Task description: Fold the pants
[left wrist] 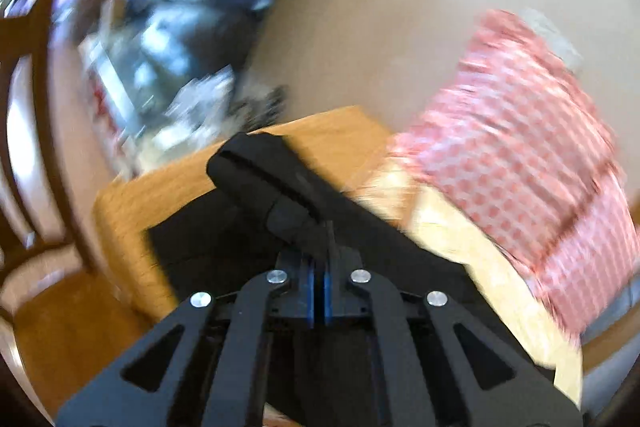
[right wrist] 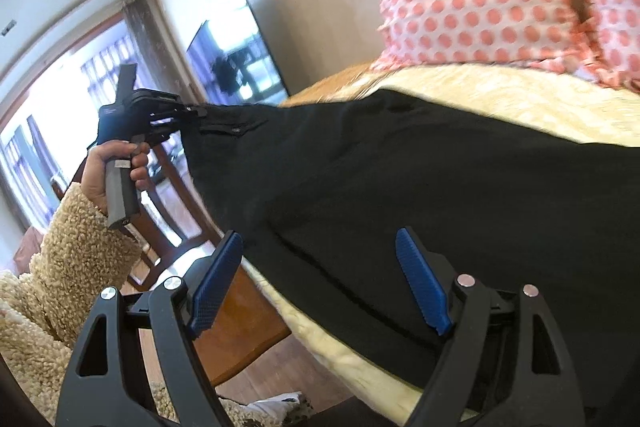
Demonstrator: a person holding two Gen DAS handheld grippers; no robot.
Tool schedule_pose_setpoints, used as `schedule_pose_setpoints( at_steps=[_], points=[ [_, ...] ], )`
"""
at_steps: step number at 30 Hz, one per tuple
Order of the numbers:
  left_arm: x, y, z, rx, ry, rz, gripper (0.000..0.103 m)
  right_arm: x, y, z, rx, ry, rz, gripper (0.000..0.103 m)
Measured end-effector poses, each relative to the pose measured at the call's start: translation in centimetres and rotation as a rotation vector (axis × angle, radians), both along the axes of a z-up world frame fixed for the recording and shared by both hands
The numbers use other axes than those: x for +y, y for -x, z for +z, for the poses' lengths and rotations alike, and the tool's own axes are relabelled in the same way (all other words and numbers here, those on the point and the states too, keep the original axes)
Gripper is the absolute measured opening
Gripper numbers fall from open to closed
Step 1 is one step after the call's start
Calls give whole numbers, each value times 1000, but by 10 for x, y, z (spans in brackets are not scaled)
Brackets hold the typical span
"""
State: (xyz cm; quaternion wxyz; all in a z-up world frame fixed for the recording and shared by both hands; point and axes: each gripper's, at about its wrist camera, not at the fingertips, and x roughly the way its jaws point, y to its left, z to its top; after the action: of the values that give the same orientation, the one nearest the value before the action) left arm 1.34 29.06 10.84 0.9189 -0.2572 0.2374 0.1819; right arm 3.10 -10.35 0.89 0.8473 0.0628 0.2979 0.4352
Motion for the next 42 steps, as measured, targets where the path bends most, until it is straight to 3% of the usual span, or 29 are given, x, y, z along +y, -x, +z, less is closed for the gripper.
schedule_pose_setpoints(
  at_steps=[5, 8, 10, 14, 19, 22, 23, 26, 29, 30, 32, 34, 39, 42],
  points=[
    [-99, -34, 38, -65, -110, -256, 2, -50, 5, 12, -40, -51, -127, 81],
    [-157, -56, 43, -69, -111, -406, 2, -78, 5, 14, -41, -67, -205, 81],
    [-166, -65, 37, -58, -82, -428, 2, -93, 5, 13, -23, -77, -239, 81],
    [-128, -64, 17, -48, 22, -318, 2, -103, 8, 7, -7, -65, -258, 81],
    [-45, -25, 9, -19, 26, -71, 3, -95, 1, 2, 18, -64, -230, 81],
    [17, -5, -3, 91, 10, 114, 16, -84, 1, 0, 25, -64, -198, 81],
    [31, 0, -10, 127, 37, 146, 17, -80, 1, -1, 26, -57, -185, 81],
    [72, 21, -47, 180, 241, 149, 19, -69, 0, -2, 24, -37, -160, 81],
    [81, 31, -73, 191, 333, 134, 22, -61, -2, -5, 40, -31, -147, 81],
    [83, 34, -75, 187, 339, 136, 26, -58, -4, -5, 44, -27, -143, 81],
    [87, 40, -78, 191, 325, 179, 54, -52, -4, -6, 44, -13, -129, 81],
    [92, 46, -77, 172, 305, 217, 61, -46, -2, -5, 32, 3, -115, 81],
    [107, 40, -77, 163, 334, 189, 61, -39, -4, -6, 37, 10, -107, 81],
    [108, 29, -80, 205, 318, 176, 62, -35, -5, -9, 48, 14, -102, 81]
  ],
)
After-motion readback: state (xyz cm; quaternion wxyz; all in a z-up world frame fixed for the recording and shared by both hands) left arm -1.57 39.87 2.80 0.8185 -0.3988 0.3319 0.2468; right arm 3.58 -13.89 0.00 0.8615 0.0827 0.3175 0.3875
